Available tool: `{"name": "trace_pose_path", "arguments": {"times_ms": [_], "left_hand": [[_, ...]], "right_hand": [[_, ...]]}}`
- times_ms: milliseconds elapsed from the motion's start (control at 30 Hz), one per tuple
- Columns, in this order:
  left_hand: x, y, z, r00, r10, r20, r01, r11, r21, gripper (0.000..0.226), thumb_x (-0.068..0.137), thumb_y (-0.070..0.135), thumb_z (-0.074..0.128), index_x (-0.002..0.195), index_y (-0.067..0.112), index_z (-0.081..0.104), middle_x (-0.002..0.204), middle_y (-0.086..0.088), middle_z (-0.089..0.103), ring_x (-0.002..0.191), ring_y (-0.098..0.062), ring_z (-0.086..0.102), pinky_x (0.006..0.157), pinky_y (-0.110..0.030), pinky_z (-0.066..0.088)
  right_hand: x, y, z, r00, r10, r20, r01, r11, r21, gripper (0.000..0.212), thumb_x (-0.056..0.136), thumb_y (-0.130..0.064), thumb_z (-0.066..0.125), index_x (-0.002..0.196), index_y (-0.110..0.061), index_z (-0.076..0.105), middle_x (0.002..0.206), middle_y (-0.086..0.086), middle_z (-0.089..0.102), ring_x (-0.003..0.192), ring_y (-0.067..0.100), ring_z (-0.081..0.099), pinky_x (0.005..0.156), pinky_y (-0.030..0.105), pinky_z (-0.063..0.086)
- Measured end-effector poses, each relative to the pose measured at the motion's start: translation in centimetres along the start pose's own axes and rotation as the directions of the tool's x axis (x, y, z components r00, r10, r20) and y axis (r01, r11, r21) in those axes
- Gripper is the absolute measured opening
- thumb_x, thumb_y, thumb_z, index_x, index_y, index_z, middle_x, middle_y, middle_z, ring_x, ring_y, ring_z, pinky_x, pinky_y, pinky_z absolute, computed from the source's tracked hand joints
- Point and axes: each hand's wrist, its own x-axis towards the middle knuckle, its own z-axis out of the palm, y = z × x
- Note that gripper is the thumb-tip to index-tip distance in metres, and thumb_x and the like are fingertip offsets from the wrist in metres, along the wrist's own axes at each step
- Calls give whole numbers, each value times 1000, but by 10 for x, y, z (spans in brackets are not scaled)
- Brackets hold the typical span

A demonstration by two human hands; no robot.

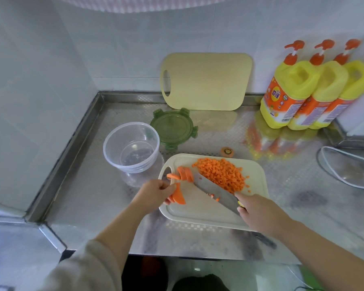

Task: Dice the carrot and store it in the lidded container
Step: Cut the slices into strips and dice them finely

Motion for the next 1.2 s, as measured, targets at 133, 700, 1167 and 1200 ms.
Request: {"name": "trace_pose_path", "arguments": {"times_ms": [133, 700, 1167, 1200], "left_hand": [[5, 0, 28, 1000, -18, 24, 13, 981, 192, 25, 88, 39, 62, 74, 18, 65, 66, 4, 67, 66, -10, 61, 71, -27, 48], [-10, 44, 99, 757, 574, 311, -494, 192, 848, 81, 94, 27, 35, 143, 8, -26, 151, -7, -33, 142, -28, -21, 110, -58, -10], [3, 88, 78, 884, 467, 23, -394, 719, 572, 57, 94, 16, 38, 149, 20, 24, 150, -2, 28, 136, -26, 30, 115, -45, 17], [5, 93, 70, 889, 450, -88, -376, 824, 423, 51, 94, 13, 39, 145, 21, 35, 146, -3, 37, 128, -26, 41, 110, -42, 29]], "right_hand": [[-5, 4, 0, 999, 38, -27, -33, 984, 177, 12, 93, -21, 42, 86, -27, 37, 71, -2, 49, 68, 21, 48, 62, 33, 38], [0, 0, -39, 957, 289, 36, -249, 748, 615, 9, 87, -10, 46, 91, -19, 48, 38, -6, 45, 32, 14, 45, 41, 20, 35], [-16, 5, -55, 950, 295, -103, -242, 903, 355, 17, 96, -18, 38, 109, -11, 46, 74, -1, 48, 55, 14, 51, 52, 26, 38], [-15, 6, -54, 949, 276, -153, -240, 946, 218, 21, 96, -18, 38, 115, -14, 46, 80, -2, 49, 67, 19, 55, 56, 28, 38]]}}
